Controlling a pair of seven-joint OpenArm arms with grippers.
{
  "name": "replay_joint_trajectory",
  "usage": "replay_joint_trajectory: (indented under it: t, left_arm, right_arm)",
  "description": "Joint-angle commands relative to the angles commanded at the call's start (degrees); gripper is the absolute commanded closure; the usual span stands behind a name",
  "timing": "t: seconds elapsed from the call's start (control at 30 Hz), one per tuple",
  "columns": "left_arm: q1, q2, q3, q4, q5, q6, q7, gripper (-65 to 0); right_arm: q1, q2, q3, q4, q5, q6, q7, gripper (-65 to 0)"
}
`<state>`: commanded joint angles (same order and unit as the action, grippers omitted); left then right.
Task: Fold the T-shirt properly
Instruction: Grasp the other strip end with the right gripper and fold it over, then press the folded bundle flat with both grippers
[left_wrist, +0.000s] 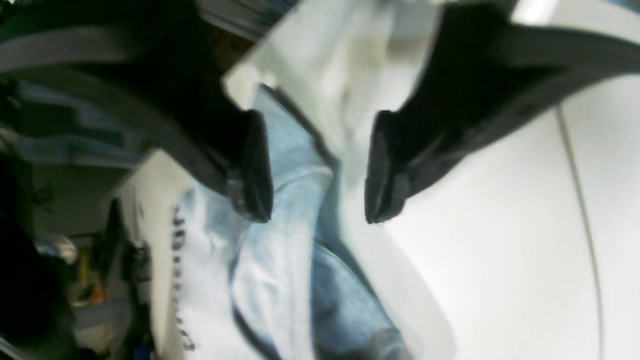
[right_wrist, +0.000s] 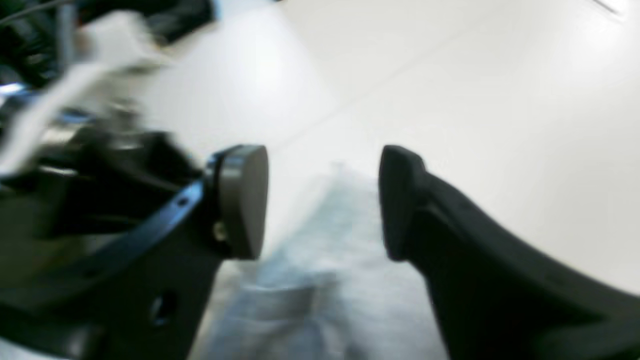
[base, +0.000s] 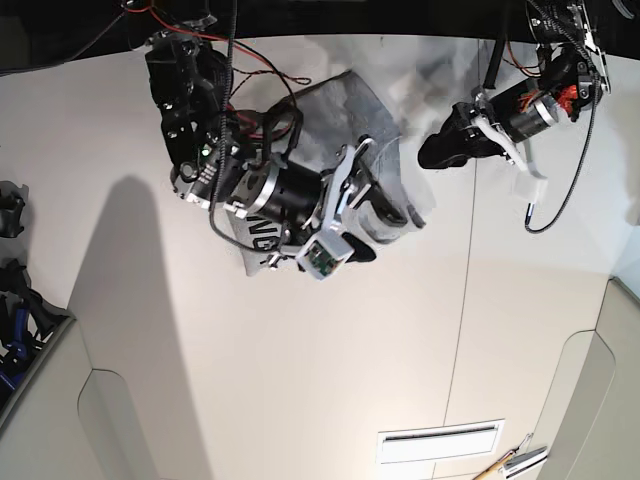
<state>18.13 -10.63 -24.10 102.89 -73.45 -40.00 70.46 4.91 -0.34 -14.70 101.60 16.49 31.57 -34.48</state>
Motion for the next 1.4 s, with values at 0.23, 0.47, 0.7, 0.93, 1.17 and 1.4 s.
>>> replay_joint_trajectory:
  t: [0.23,0.47,0.7,0.93,1.17,1.4]
  left_arm:
    - [-0.02,0.02,3.74,8.57,-3.15,0.00,2.69,-23.1]
    - [-0.02,0.17,19.50,9.90,8.50,0.00,-2.62,-20.9]
    - [0.11,0.15,27.91,9.84,19.21,0.00,-9.40,-20.9]
    - [1.09,0.17,27.93,6.40,21.05,0.00,-9.44,-20.9]
    - [0.74,0.15,27.89,1.03,23.37,0.00,-10.75,-20.9]
    - [-0.48,0.13,25.49,1.01,33.94,0.00,-14.21,-21.0]
  right_arm:
    - [3.93,0.63,15.17,-0.07,-0.02,-0.26,-0.04,0.0]
    - [4.31,5.03,20.04,-0.98,0.00,-0.28,2.56,0.0]
    - [9.57,5.73,19.47,-16.06,0.44,0.09,5.40,0.0]
    - [16.37,5.70,14.73,-32.39,0.42,0.83,8.66,0.0]
    - [17.07,5.73,9.27,-35.95,-1.99,0.83,8.94,0.0]
    - [14.60,6.38,9.40,-35.87,-1.97,0.81,8.33,0.0]
